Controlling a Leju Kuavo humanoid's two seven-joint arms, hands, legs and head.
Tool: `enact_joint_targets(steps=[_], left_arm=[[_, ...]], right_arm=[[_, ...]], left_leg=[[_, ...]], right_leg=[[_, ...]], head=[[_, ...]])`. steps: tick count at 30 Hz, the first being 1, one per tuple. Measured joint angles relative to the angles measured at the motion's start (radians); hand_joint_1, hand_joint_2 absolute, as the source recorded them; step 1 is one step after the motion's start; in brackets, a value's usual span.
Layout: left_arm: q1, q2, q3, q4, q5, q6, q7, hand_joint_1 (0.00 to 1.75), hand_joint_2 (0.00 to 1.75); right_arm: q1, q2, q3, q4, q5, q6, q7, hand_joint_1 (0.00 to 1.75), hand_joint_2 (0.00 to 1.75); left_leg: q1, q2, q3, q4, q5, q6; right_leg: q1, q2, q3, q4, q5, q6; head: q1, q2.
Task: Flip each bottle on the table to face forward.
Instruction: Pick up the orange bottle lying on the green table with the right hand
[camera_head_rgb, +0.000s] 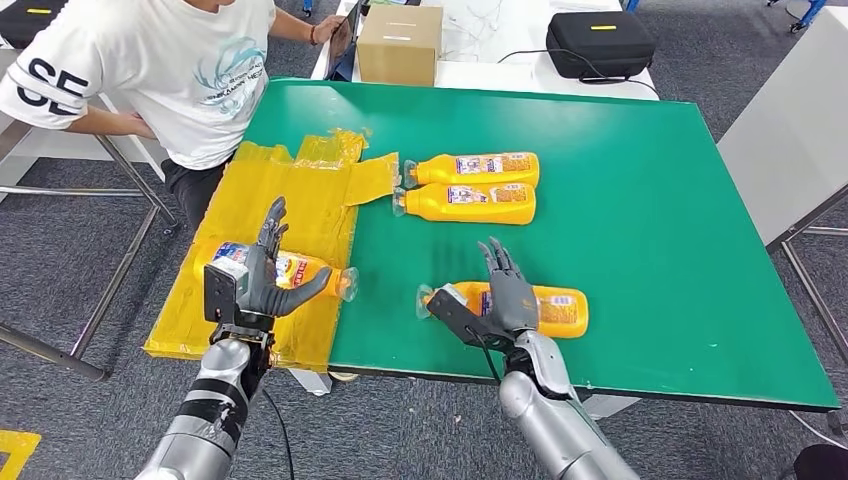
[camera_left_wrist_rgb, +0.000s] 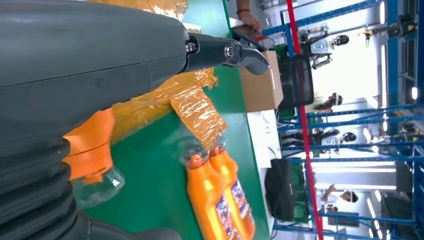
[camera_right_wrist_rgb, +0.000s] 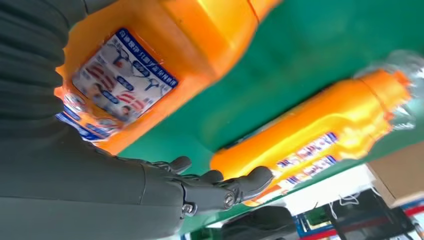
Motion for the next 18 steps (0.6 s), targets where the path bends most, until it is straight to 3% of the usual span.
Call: enact_joint_targets(steps=[9,18], left_arm=[[-0.005,-0.014,0.016,0.000,0.018,-0.049,-0.012,0.00,1.75],[-0.005,-0.015,0.030,0.000,0.014,-0.063,-0.015,0.00,1.75]], right_arm=[[-0.008,-0.063,-0.010,0.021,0.158,0.114,0.071,0.00,1.75],[-0.029,-0.095,-0.009,0.029,0.204,0.182,0.095,0.00,1.75]], left_leg=[[0.000,0.000,0.000,0.000,0.000,0.000],[0.000,0.000,0.000,0.000,0.000,0.000]], right_leg=[[0.000,0.000,0.000,0.000,0.000,0.000],[0.000,0.000,0.000,0.000,0.000,0.000]], head=[[0.000,0.000],[0.000,0.000]])
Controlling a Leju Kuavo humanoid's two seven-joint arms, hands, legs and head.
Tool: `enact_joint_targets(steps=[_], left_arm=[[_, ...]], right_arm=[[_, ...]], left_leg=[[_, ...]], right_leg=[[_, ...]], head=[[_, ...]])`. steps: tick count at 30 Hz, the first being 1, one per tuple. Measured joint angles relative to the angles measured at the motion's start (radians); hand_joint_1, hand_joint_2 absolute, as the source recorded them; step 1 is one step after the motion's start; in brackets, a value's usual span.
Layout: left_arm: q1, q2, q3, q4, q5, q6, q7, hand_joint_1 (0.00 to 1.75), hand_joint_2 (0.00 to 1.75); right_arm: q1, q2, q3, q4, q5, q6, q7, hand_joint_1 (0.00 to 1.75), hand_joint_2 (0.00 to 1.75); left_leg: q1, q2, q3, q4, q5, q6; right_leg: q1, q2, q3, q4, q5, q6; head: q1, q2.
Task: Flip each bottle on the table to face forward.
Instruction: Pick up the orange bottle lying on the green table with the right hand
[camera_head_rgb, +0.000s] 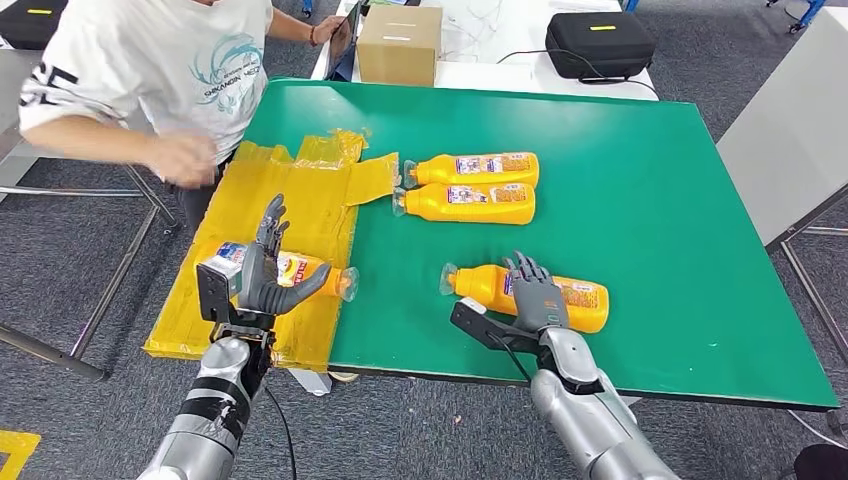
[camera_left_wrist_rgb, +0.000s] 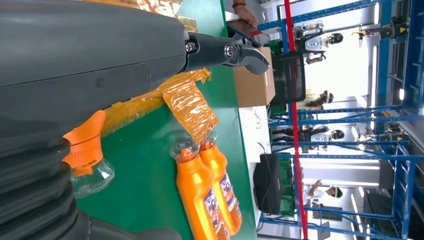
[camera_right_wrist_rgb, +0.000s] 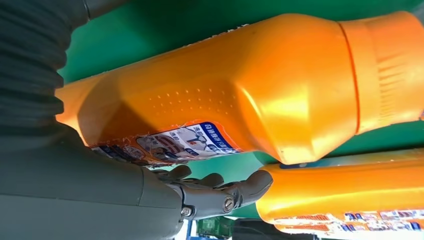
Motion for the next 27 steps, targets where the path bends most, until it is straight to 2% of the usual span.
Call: enact_joint_targets(steps=[15,27], left_arm=[[0.001,-0.002,0.018,0.000,-0.009,-0.015,-0.004,0.00,1.75],[0.014,-0.003,0.031,-0.002,0.000,-0.033,-0.005,0.00,1.75]], right_arm=[[0.001,-0.029,-0.007,-0.019,0.026,0.032,0.028,0.00,1.75],[0.098,-0.099,-0.069,-0.172,0.079,0.062,0.079,0.00,1.75]], left_leg=[[0.000,0.000,0.000,0.000,0.000,0.000],[0.000,0.000,0.000,0.000,0.000,0.000]], right_leg=[[0.000,0.000,0.001,0.000,0.000,0.000],[0.000,0.000,0.001,0.000,0.000,0.000]], head=[[0.000,0.000],[0.000,0.000]])
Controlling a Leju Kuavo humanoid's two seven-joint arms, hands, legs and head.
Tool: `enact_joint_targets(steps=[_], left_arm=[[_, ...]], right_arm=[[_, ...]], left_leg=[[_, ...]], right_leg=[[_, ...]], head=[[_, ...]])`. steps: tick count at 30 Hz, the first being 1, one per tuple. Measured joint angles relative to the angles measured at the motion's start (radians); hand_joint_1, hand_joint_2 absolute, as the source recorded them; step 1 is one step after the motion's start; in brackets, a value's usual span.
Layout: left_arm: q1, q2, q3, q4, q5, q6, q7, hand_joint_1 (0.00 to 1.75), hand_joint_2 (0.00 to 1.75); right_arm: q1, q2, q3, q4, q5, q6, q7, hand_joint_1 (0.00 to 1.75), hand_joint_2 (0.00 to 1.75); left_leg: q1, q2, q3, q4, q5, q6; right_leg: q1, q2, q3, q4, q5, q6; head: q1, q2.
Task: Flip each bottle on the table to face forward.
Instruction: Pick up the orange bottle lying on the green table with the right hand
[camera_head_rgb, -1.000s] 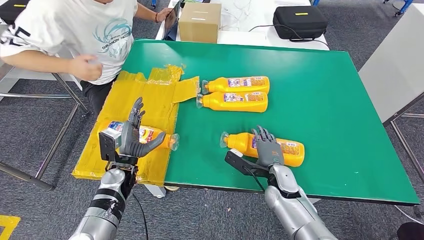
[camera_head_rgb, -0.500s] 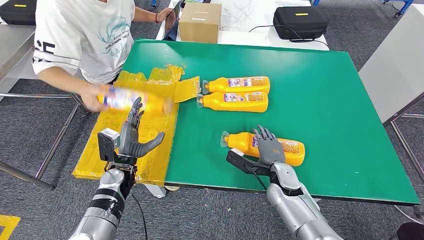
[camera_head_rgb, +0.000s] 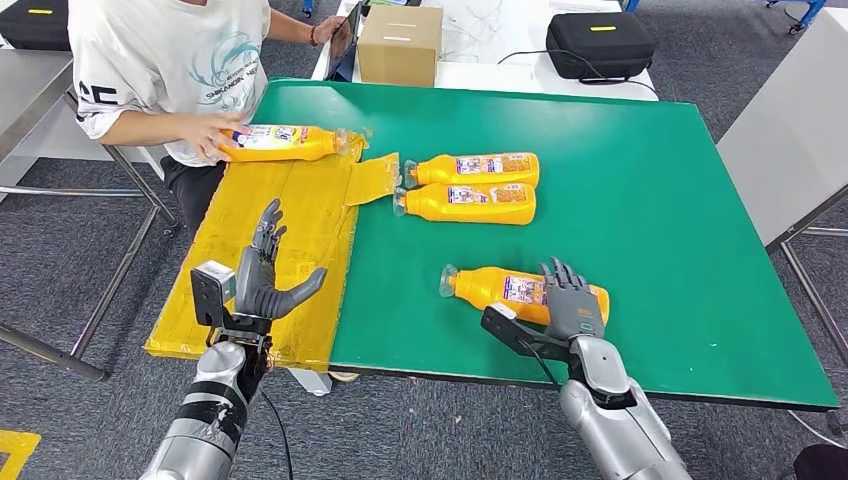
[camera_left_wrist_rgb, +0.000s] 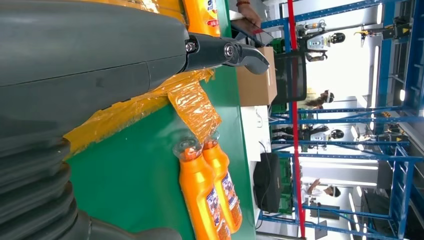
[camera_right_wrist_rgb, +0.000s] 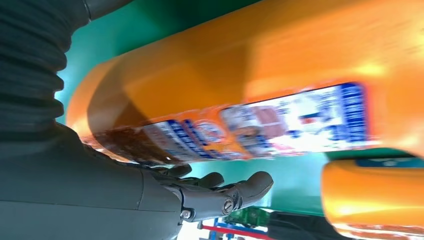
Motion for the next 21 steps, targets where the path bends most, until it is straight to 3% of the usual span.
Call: enact_joint_targets(steps=[5,6,9,10,15,21], left_arm=[[0.002,0.000,0.001,0.000,0.000,-0.001,0.000,0.00,1.75],[0.002,0.000,0.002,0.000,0.000,-0.002,0.000,0.00,1.75],[0.003,0.000,0.003,-0.001,0.001,-0.011,0.000,0.00,1.75],[0.003,0.000,0.004,-0.001,0.002,-0.015,0.000,0.00,1.75],[0.004,0.000,0.006,-0.002,0.004,-0.032,-0.001,0.00,1.75],[0.003,0.000,0.006,-0.001,0.008,-0.038,-0.001,0.00,1.75]], right_arm=[[0.018,-0.015,-0.008,-0.027,0.001,0.004,0.003,0.00,1.75],[0.020,-0.017,-0.010,-0.030,0.002,0.010,0.006,0.08,1.75],[0.020,-0.029,-0.017,-0.035,0.008,0.061,0.018,1.39,1.75],[0.019,-0.036,-0.019,-0.035,0.008,0.086,0.019,1.75,1.75],[-0.006,-0.079,-0.023,-0.019,-0.017,0.199,-0.016,1.75,1.75],[-0.035,-0.100,-0.023,0.018,-0.037,0.233,-0.046,1.75,1.75]], left_leg=[[0.000,0.000,0.000,0.000,0.000,0.000],[0.000,0.000,0.000,0.000,0.000,0.000],[0.000,0.000,0.000,0.000,0.000,0.000],[0.000,0.000,0.000,0.000,0.000,0.000],[0.000,0.000,0.002,0.000,0.000,0.000],[0.000,0.000,0.006,0.000,-0.001,0.001]], right_leg=[[0.000,0.000,0.000,0.000,0.000,0.000],[0.000,0.000,0.000,0.000,0.000,0.000],[0.000,0.000,0.000,0.000,0.000,0.000],[0.000,0.000,0.000,0.000,0.000,0.000],[0.000,0.000,0.002,-0.001,0.000,0.000],[0.000,0.000,0.006,-0.002,0.000,0.000]], head=[[0.000,0.000],[0.000,0.000],[0.000,0.000],[0.000,0.000],[0.000,0.000],[0.000,0.000]])
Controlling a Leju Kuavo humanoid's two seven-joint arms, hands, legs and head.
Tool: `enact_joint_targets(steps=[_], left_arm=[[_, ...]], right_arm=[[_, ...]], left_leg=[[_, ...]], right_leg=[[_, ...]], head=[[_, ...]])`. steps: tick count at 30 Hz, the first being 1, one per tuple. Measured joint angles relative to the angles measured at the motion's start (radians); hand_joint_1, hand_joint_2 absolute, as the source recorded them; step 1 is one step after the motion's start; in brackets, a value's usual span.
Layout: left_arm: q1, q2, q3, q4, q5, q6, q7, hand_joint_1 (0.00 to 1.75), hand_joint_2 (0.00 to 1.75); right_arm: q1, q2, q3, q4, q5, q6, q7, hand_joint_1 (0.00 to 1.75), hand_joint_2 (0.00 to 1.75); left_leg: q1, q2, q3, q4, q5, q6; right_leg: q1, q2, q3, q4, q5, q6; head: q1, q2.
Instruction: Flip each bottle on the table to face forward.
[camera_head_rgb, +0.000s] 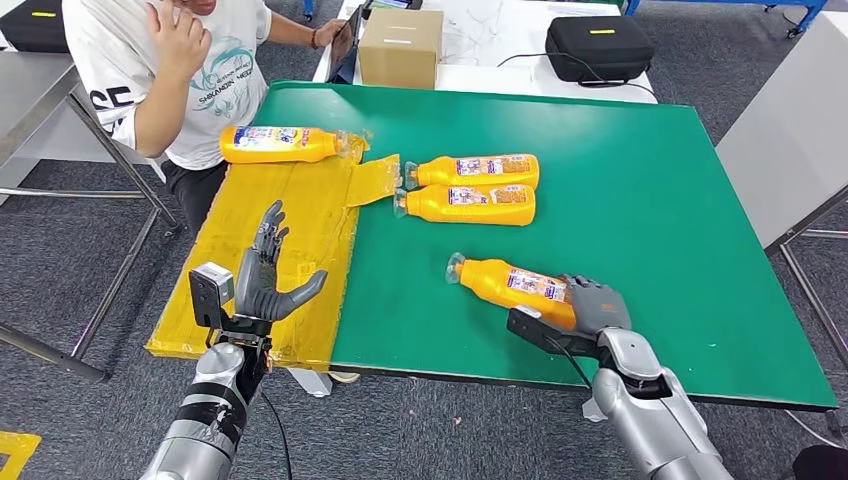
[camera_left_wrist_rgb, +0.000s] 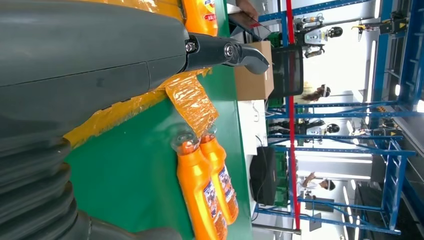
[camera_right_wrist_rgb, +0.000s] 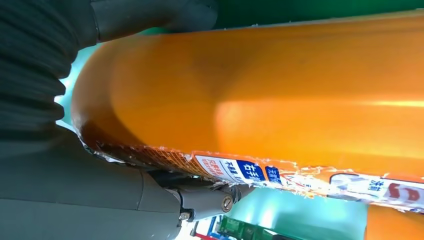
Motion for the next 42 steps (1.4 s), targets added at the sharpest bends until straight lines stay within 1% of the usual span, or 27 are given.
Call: enact_joint_targets(steps=[3,6,8,11,13,16,19,21,23,26,29,35,39,40,42], left_arm=[[-0.001,0.000,-0.001,0.000,0.004,-0.010,0.000,0.00,1.75],[-0.011,0.002,-0.005,0.004,0.006,-0.021,0.000,0.00,1.75],[-0.023,0.003,-0.010,0.012,0.006,-0.022,0.000,0.00,1.75],[-0.042,0.005,-0.019,0.028,0.003,-0.007,0.000,0.00,1.75],[-0.050,0.006,-0.029,0.037,-0.007,0.018,0.000,0.00,1.75],[-0.054,0.004,-0.041,0.054,-0.023,0.057,0.007,0.00,1.75],[-0.055,-0.006,-0.052,0.064,-0.032,0.086,0.041,0.00,1.75],[-0.055,-0.017,-0.067,0.066,-0.045,0.111,0.066,0.00,1.75],[-0.055,-0.027,-0.088,0.068,-0.062,0.142,0.087,0.00,1.75],[-0.055,-0.041,-0.121,0.068,-0.070,0.178,0.118,0.00,1.75],[-0.054,-0.051,-0.145,0.068,-0.050,0.175,0.144,0.00,1.75],[-0.054,-0.052,-0.149,0.068,-0.044,0.171,0.148,0.00,1.75],[-0.054,-0.060,-0.171,0.068,-0.023,0.153,0.156,0.00,1.75],[-0.054,-0.062,-0.177,0.068,-0.011,0.142,0.161,0.00,1.75],[-0.049,-0.063,-0.199,0.065,0.065,0.064,0.186,0.00,1.75]], right_arm=[[-0.025,-0.005,0.003,0.029,-0.029,0.034,-0.037,1.75,1.75],[-0.072,-0.012,0.018,0.086,-0.072,0.078,-0.096,1.75,1.75],[-0.109,-0.012,0.036,0.137,-0.104,0.086,-0.132,1.75,1.75],[-0.149,0.000,0.055,0.204,-0.173,0.060,-0.174,1.75,1.75],[-0.159,0.019,0.056,0.231,-0.232,0.004,-0.190,1.75,1.75],[-0.138,0.077,0.047,0.237,-0.330,-0.139,-0.220,1.75,1.75],[-0.076,0.168,0.039,0.190,-0.394,-0.303,-0.254,1.75,1.75],[-0.036,0.235,0.040,0.145,-0.421,-0.376,-0.272,1.75,1.75],[-0.012,0.295,0.043,0.110,-0.451,-0.421,-0.289,1.75,1.75],[0.002,0.361,0.047,0.085,-0.501,-0.458,-0.316,1.75,1.75],[0.004,0.401,0.049,0.081,-0.538,-0.478,-0.342,1.75,1.75],[0.004,0.408,0.050,0.081,-0.543,-0.482,-0.347,1.75,1.75],[0.004,0.443,0.051,0.081,-0.565,-0.488,-0.364,1.75,1.75],[0.004,0.452,0.051,0.081,-0.569,-0.488,-0.368,1.75,1.75],[-0.001,0.473,0.063,0.089,-0.580,-0.484,-0.384,1.75,1.75]], left_leg=[[0.000,0.000,0.002,0.000,0.000,0.000],[0.000,0.002,0.004,0.000,0.000,0.000],[0.000,0.004,0.007,0.000,-0.001,0.000],[0.000,0.005,0.010,0.000,-0.001,0.001],[0.000,0.006,0.011,0.000,-0.001,0.001],[0.000,0.008,0.011,0.000,-0.001,0.001],[0.001,0.009,0.009,0.000,0.000,0.000],[0.002,0.009,0.006,0.000,0.001,-0.001],[0.003,0.008,0.002,0.000,0.001,-0.001],[0.003,0.008,-0.001,0.000,0.001,-0.001],[0.002,0.009,-0.004,0.000,0.001,-0.001],[0.002,0.009,-0.005,0.000,0.001,-0.001],[0.001,0.008,-0.005,0.000,0.001,-0.001],[0.001,0.007,-0.005,0.000,0.001,-0.001],[0.001,0.007,-0.006,0.000,0.001,-0.001]], right_leg=[[0.000,0.000,0.001,0.000,0.000,0.000],[0.000,0.001,0.004,0.000,0.000,0.000],[0.000,0.001,0.005,0.000,0.000,0.000],[0.000,0.002,0.008,0.000,0.001,0.000],[0.000,0.002,0.009,0.000,0.001,-0.001],[0.001,0.004,0.009,0.000,0.003,-0.002],[0.002,0.004,0.006,0.001,0.003,-0.003],[0.003,0.004,0.003,0.002,0.003,-0.003],[0.003,0.003,0.000,0.003,0.002,-0.004],[0.003,0.003,-0.003,0.003,0.002,-0.004],[0.002,0.003,-0.006,0.002,0.002,-0.004],[0.002,0.003,-0.006,0.002,0.002,-0.004],[0.001,0.003,-0.007,0.002,0.002,-0.004],[0.001,0.002,-0.007,0.002,0.002,-0.004],[0.001,0.002,-0.007,0.002,0.002,-0.004]], head=[[0.000,0.000],[0.000,0.000],[0.000,0.000],[0.000,0.000],[0.000,0.000],[0.000,0.000],[0.000,0.000],[0.000,0.000],[0.000,0.000],[0.000,0.000],[0.000,0.000],[0.000,0.000],[0.000,0.000],[0.000,0.000],[0.000,0.000]])
